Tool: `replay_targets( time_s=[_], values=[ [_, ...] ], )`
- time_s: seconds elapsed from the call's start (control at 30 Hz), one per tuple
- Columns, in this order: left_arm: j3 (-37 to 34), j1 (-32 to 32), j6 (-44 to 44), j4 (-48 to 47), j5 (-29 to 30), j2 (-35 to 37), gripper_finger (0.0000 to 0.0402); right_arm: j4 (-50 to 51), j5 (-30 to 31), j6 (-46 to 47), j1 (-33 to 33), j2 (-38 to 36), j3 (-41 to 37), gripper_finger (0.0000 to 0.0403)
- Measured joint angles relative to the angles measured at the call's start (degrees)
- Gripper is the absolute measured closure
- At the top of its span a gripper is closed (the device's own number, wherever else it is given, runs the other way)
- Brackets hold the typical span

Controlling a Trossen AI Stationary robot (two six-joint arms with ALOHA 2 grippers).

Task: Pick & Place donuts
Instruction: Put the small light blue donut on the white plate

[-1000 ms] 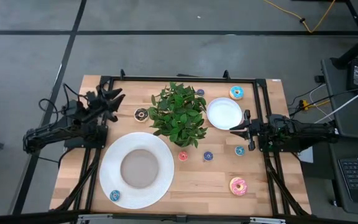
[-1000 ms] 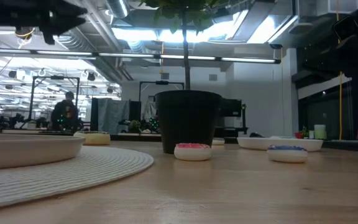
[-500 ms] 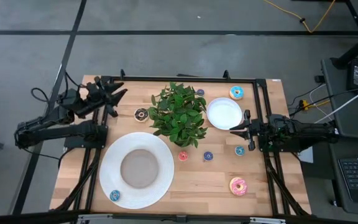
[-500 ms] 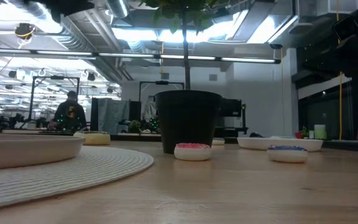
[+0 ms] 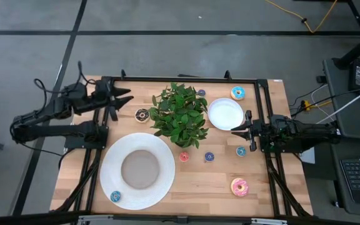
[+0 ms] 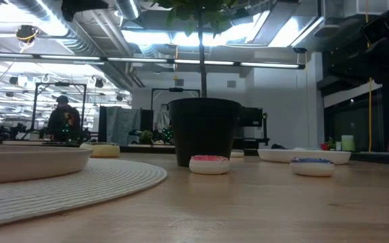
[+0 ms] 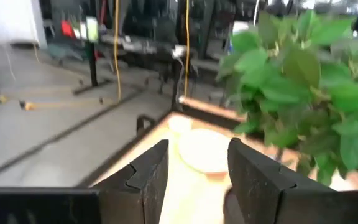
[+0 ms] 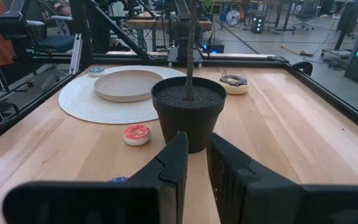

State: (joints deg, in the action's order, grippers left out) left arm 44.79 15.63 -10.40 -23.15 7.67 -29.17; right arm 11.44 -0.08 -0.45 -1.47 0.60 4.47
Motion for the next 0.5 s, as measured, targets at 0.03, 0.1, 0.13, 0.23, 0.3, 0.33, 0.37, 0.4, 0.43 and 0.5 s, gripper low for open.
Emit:
replay_targets(
  time_s=[0.03, 0.1, 0.13, 0.23, 0.3, 0.33, 0.37, 0.4, 0.43, 0.5],
  values=[
    [0.1, -0.6, -1.0, -0.8, 0.1, -0.3, 0.0244, 0.0, 0.0, 0.0, 0.0, 0.0, 0.0, 0.0340],
    [0.1, -1.7, -3.2, -1.4, 0.1, -0.9, 0.0244, 0.0, 0.0, 0.0, 0.0, 0.0, 0.0, 0.0340],
    [0.1, -2.4, -4.2, -1.6, 0.1, -1.1, 0.0244, 0.0, 0.0, 0.0, 0.0, 0.0, 0.0, 0.0340],
    [0.1, -4.5, -7.3, -1.9, 0.1, -1.7, 0.0244, 0.0, 0.0, 0.0, 0.0, 0.0, 0.0, 0.0340],
    [0.1, -6.0, -8.7, -2.4, 0.1, -2.0, 0.0244, 0.0, 0.0, 0.0, 0.0, 0.0, 0.0, 0.0340],
    [0.1, -6.8, -9.4, -2.7, 0.1, -2.2, 0.0244, 0.0, 0.0, 0.0, 0.0, 0.0, 0.0, 0.0340],
    [0.1, -7.6, -10.3, -3.2, 0.1, -2.4, 0.0244, 0.0, 0.0, 0.0, 0.0, 0.0, 0.0, 0.0340],
    [0.1, -8.5, -11.5, -3.8, 0.1, -2.7, 0.0244, 0.0, 0.0, 0.0, 0.0, 0.0, 0.0, 0.0340],
    [0.1, -9.4, -12.9, -4.3, 0.1, -3.0, 0.0244, 0.0, 0.0, 0.0, 0.0, 0.0, 0.0, 0.0340],
    [0.1, -11.5, -16.2, -5.1, 0.1, -3.5, 0.0244, 0.0, 0.0, 0.0, 0.0, 0.0, 0.0, 0.0340]
  ],
)
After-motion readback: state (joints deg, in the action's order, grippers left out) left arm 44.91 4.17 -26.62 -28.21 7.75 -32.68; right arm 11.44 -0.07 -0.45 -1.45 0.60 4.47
